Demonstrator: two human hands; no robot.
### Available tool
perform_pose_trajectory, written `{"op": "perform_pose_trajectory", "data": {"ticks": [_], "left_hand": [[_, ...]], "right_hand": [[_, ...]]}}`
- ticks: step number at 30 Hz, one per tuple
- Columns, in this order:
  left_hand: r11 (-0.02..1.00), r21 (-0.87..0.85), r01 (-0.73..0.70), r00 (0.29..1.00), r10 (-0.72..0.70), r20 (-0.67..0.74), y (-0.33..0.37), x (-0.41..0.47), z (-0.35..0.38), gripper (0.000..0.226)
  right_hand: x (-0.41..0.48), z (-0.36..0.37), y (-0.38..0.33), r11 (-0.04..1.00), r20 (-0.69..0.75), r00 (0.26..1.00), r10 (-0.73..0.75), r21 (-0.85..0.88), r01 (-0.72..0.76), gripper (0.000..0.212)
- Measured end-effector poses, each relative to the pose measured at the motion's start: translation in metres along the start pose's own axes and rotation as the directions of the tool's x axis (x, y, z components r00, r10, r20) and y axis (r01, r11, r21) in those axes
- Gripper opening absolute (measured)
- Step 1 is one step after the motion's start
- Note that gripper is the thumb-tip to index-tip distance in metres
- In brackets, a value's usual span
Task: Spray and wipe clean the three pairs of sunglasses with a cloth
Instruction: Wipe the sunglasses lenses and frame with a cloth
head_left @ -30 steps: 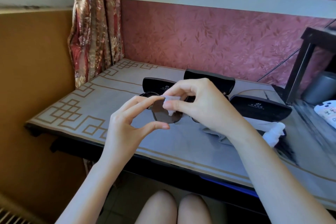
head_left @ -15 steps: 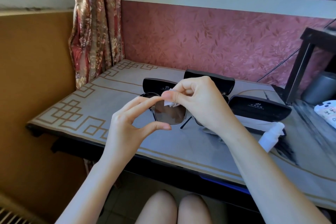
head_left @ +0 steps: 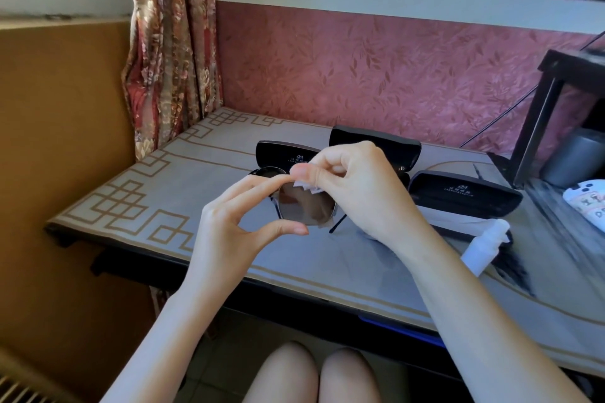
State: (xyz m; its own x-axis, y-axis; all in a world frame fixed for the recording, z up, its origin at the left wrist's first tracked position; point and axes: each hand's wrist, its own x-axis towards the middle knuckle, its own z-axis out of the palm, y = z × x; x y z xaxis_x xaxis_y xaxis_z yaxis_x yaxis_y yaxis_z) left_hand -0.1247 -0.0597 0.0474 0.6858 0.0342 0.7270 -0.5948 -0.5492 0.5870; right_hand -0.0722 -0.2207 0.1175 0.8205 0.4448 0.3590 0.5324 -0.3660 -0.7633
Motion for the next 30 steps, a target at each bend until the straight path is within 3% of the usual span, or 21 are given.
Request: {"op": "perform_pose_trajectory", "data": {"ticks": [7,11,16,21,26,28,30], "left_hand": [[1.000,-0.009,-0.010,1.000,0.010,0.009,0.000,-0.001,0.000,0.055],[1.000,-0.008,0.006,1.000,-0.006,0.008,-0.001,0.000,0.001,0.054],[0.996,-0.062,0.059,0.998,-0.061,-0.029,-0.004,-0.002,-0.003,0.047],[0.989,-0.120,0.082,0.995,-0.088,-0.047,-0.007,-0.004,-0.004,0.048],[0.986,-0.153,0.059,0.996,-0.068,-0.052,-0.008,-0.004,-0.007,0.047],[0.982,-0.181,0.051,0.995,-0.065,-0.073,-0.009,-0.003,-0.009,0.050],[0.978,-0.203,0.041,0.994,-0.060,-0.088,-0.009,-0.002,-0.010,0.051]], "right_hand": [[-0.007,-0.005,-0.001,1.000,0.081,0.997,-0.001,0.007,0.000,0.014],[-0.004,-0.003,0.001,1.000,-0.003,1.000,-0.002,-0.003,0.002,0.016],[0.001,-0.026,0.017,0.997,-0.291,0.955,0.052,0.063,-0.036,0.012],[-0.010,-0.045,0.051,0.974,-0.172,0.968,0.183,-0.104,-0.202,0.020],[-0.021,-0.046,0.078,0.894,-0.096,0.934,0.344,-0.271,-0.358,0.027],[-0.026,-0.045,0.084,0.873,-0.014,0.917,0.399,-0.301,-0.385,0.034],[-0.031,-0.044,0.087,0.887,-0.058,0.933,0.355,-0.294,-0.356,0.035]]}}
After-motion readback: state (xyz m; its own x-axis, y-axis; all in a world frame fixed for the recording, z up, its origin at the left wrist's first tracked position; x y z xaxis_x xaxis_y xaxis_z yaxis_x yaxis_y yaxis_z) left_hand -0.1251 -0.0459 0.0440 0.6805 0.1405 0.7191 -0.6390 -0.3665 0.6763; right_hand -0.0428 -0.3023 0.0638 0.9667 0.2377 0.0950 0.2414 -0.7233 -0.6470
